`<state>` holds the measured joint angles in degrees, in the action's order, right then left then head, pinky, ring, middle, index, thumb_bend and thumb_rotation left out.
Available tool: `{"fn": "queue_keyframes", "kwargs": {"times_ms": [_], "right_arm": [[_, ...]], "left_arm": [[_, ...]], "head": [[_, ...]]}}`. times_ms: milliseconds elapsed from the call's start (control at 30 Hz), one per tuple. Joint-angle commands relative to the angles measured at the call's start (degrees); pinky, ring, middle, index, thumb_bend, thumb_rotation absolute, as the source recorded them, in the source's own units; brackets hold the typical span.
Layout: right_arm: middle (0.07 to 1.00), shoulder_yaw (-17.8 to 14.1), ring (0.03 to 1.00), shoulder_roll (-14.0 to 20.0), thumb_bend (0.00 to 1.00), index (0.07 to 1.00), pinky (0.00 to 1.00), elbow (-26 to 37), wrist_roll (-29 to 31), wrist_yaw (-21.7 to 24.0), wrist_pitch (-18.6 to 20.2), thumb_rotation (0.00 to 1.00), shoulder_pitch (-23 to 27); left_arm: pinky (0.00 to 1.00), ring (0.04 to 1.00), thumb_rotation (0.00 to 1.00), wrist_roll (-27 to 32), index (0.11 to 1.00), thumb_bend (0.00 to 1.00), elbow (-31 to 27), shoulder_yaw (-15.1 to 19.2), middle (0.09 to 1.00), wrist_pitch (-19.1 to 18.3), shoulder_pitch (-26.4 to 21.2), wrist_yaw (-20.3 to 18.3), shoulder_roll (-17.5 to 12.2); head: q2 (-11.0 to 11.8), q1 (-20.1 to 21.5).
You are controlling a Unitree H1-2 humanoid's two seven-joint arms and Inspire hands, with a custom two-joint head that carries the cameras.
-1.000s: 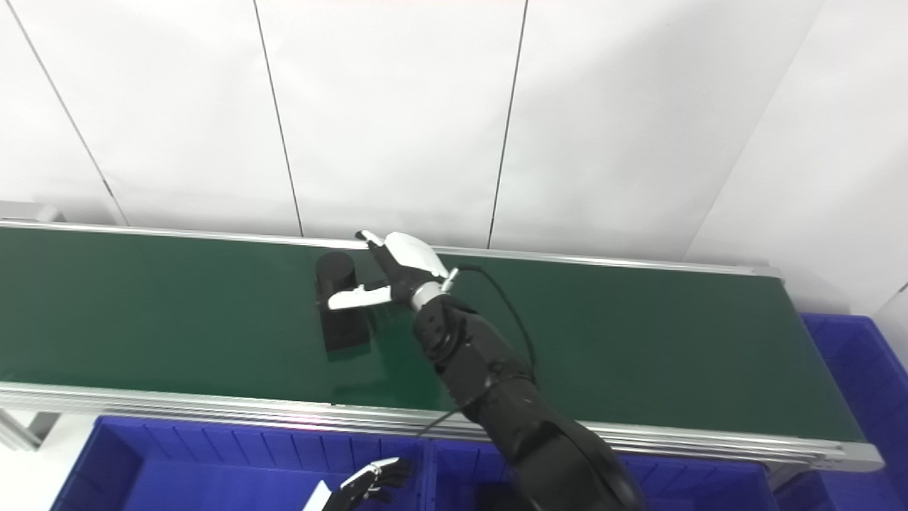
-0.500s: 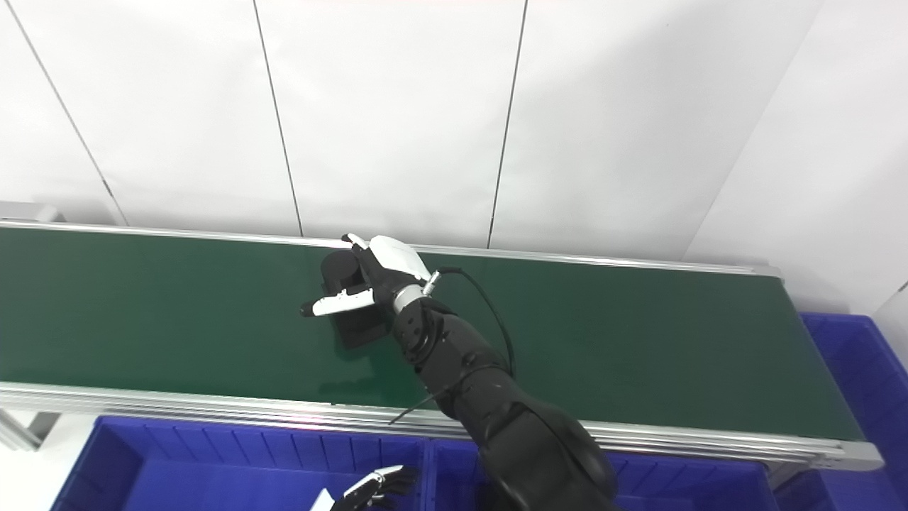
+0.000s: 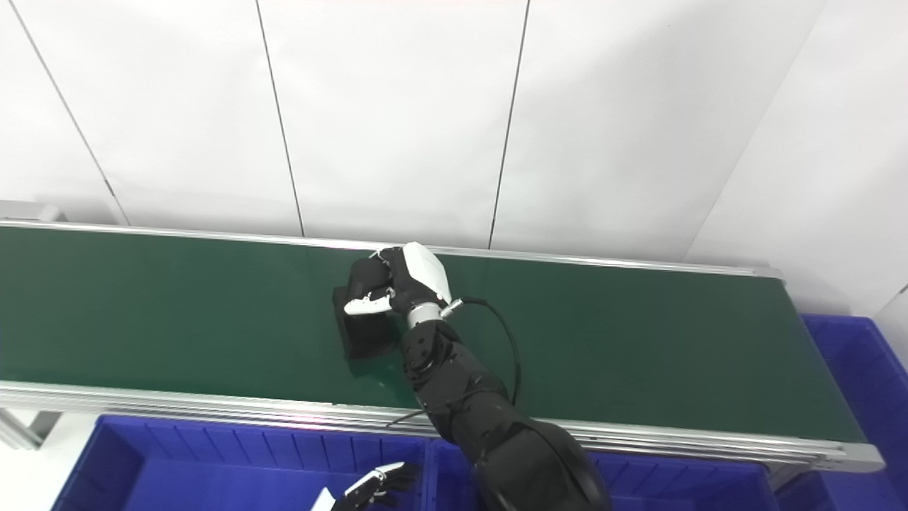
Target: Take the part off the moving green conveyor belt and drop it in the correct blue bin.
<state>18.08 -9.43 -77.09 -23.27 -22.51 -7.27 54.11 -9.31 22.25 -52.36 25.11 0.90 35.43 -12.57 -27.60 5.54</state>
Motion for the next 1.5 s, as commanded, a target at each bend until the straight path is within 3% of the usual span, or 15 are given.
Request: {"fn": "queue_keyframes", "kwargs": {"times_ms": [0, 333, 433, 500, 600, 867, 1067, 1233, 1467], "right_arm": [[0.475, -0.18, 0.400, 0.32, 0.49, 0.539, 0.29, 0.00, 0.43, -0.98, -1.72, 0.00, 0.80], [0.557, -0.91, 0.450, 1.57, 0.49, 0.501, 0.32, 0.92, 1.78, -4.49, -6.19, 0.00, -1.18], [0.484, -1.95, 0.405, 2.19, 0.49, 0.545, 0.31, 3.18, 2.78, -5.50, -9.02, 0.00, -2.50], [0.481, -2.42, 0.438, 2.77, 0.49, 0.520, 0.33, 5.84, 2.81, -6.74, -11.18, 0.00, -3.92], [0.529, -3.56, 0.479, 4.31, 0.49, 0.470, 0.35, 15.98, 3.19, -5.79, -12.00, 0.00, -8.42], [0.563, -6.14, 0.468, 10.47, 0.49, 0.459, 0.34, 57.52, 4.08, 3.08, -4.05, 0.00, -27.95], [0.557, -9.11, 0.469, 14.06, 0.49, 0.457, 0.34, 79.03, 4.97, 8.91, 2.46, 0.00, -40.52], [0.544, -11.17, 0.482, 16.13, 0.49, 0.450, 0.34, 87.51, 5.74, 11.66, 1.46, 0.00, -49.04], [0.566, -11.77, 0.460, 16.61, 0.49, 0.475, 0.32, 92.74, 5.53, 14.31, 0.81, 0.00, -59.35]], "left_arm": [[0.67, 0.756, 0.59, -0.28, 0.785, 0.86, -0.18, -0.18, 0.790, 1.82, -1.47, 0.88, 0.77], [0.68, 0.760, 0.59, -0.08, 0.788, 0.86, 1.48, -0.24, 0.791, 1.82, -2.48, 1.10, 1.08], [0.68, 0.763, 0.56, 1.14, 0.788, 0.85, 1.17, 0.49, 0.790, 1.82, -2.28, -0.50, 1.06], [0.68, 0.761, 0.56, 1.53, 0.784, 0.85, 0.88, 0.90, 0.788, 1.82, -2.05, -0.81, 1.10], [0.68, 0.764, 0.55, 1.93, 0.779, 0.84, 0.20, 1.71, 0.788, 1.82, -1.51, -1.37, 0.99], [0.70, 0.779, 0.54, 3.59, 0.765, 0.81, -1.81, 4.47, 0.791, 1.82, 0.64, -3.13, 1.71], [0.73, 0.790, 0.62, 3.04, 0.792, 0.82, -3.94, 6.79, 0.800, 1.82, 2.63, -3.88, 1.69], [0.75, 0.799, 0.67, 3.87, 0.812, 0.78, -5.60, 9.13, 0.815, 1.82, 4.15, -6.10, 1.66], [0.78, 0.808, 0.62, 6.69, 0.817, 0.71, -8.22, 15.39, 0.822, 1.82, 7.27, -12.81, 3.34]], "head": [[0.04, -0.15], [0.56, 1.41], [0.39, 1.82], [0.13, 2.29], [-1.13, 3.73], [-3.53, 4.80], [-5.26, 4.76], [-6.74, 4.43], [-9.81, 5.26]]}}
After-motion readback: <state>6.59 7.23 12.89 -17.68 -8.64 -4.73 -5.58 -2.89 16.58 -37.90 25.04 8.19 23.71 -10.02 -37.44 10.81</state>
